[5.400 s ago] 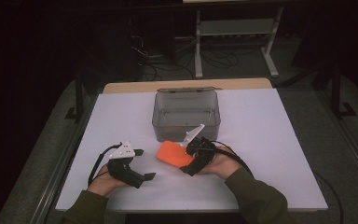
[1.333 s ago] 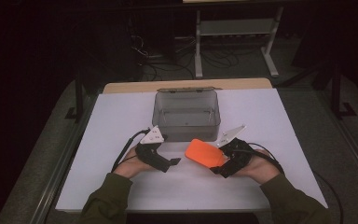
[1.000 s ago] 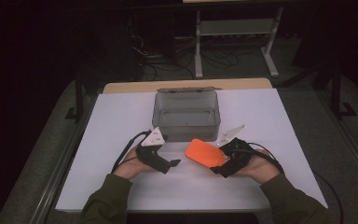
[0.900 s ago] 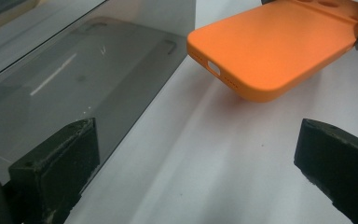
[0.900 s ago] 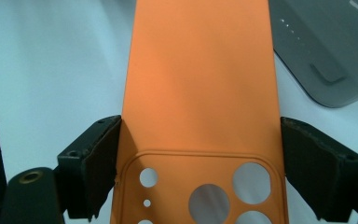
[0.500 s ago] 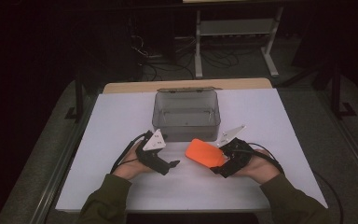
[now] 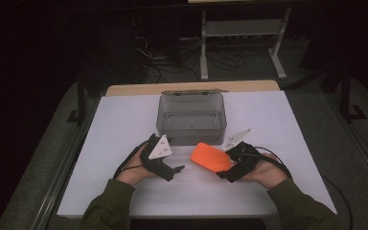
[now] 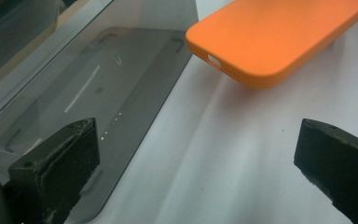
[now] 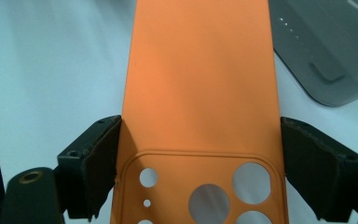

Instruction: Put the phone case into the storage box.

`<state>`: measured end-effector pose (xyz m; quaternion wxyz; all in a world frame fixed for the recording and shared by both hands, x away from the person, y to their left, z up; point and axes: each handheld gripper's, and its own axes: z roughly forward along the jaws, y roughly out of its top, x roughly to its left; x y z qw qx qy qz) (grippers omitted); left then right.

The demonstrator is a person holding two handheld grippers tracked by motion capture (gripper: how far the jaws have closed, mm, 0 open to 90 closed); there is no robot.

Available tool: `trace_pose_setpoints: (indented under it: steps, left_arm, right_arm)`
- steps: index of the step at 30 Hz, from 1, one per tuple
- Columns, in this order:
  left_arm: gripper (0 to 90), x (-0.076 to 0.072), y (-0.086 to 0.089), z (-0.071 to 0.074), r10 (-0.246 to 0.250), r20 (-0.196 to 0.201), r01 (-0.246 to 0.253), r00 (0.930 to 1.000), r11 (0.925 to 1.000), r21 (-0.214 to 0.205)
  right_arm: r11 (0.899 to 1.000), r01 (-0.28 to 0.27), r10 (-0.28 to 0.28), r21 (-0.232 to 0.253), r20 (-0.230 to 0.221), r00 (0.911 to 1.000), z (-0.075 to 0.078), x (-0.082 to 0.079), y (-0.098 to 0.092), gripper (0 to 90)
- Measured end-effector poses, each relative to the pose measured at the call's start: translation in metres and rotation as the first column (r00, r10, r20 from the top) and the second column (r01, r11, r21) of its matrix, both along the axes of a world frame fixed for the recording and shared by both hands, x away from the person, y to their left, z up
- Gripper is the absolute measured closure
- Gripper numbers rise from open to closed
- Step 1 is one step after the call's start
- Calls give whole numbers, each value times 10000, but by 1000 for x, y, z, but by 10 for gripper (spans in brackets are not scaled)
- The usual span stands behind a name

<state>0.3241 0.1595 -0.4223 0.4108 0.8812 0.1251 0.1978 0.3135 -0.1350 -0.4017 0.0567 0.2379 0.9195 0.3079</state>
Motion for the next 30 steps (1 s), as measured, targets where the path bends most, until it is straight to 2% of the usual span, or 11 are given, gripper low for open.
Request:
trace_pose_setpoints:
  steps: [16, 30]
  left_arm:
    - [0, -5, -5, -1, -274, 967, 209, 9949, 9975, 676]
    - [0, -10, -9, 0, -622, 1777, 410, 9821, 9919, 1203]
  right_arm:
    - [10000, 9, -9, -44, -24, 10000, -1, 1, 0, 153]
    - [10000, 12, -12, -92, -41, 10000, -1, 1, 1, 153]
